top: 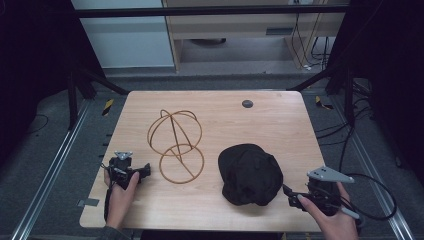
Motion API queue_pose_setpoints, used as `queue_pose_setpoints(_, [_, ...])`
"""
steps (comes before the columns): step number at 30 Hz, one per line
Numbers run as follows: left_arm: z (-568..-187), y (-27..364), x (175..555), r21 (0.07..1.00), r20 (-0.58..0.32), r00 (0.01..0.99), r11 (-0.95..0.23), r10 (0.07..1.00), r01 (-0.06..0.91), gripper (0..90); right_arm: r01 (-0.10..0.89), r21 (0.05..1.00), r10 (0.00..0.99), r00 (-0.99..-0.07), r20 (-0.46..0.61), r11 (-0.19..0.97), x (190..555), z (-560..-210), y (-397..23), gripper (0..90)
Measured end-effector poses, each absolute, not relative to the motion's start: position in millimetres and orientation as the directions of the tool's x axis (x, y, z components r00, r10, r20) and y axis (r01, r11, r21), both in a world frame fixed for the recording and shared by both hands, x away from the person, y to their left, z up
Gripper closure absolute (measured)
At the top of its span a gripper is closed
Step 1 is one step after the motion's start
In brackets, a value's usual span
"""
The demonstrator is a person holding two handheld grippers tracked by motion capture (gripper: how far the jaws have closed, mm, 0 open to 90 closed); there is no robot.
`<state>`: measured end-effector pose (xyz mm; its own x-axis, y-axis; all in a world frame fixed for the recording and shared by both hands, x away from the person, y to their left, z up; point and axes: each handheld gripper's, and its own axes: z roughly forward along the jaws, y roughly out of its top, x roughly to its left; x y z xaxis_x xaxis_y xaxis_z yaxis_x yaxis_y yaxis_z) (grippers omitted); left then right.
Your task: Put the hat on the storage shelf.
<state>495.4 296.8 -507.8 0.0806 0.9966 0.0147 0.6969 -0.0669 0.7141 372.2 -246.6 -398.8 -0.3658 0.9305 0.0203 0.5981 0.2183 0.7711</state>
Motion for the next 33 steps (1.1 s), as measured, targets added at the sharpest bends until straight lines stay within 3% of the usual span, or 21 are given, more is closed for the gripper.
queue_pose_setpoints(5, [-508,295,495,0.715,0.013,0.086,-0.070,0.996,0.696,0.0,0.603,0.765,0.924,-0.380,0.028,0.225,380,-392,-236,9.6])
queue_pose_setpoints(12, [-508,293,494,0.715,0.015,0.095,-0.077,0.995,0.695,0.0,0.596,0.745,0.880,-0.474,0.027,0.298,393,-395,-190,7.1])
queue_pose_setpoints(25, [-508,292,494,0.714,0.016,0.103,-0.083,0.995,0.695,0.0,0.620,0.696,0.872,-0.489,-0.016,0.361,416,-408,-160,4.9])
queue_pose_setpoints(29, [-508,291,494,0.712,0.019,0.106,-0.088,0.994,0.697,0.0,0.635,0.681,0.871,-0.492,-0.006,0.363,423,-412,-162,9.2])
queue_pose_setpoints(33, [-508,291,494,0.713,0.018,0.109,-0.089,0.994,0.696,0.0,0.649,0.665,0.858,-0.513,0.023,0.369,428,-416,-165,21.3])
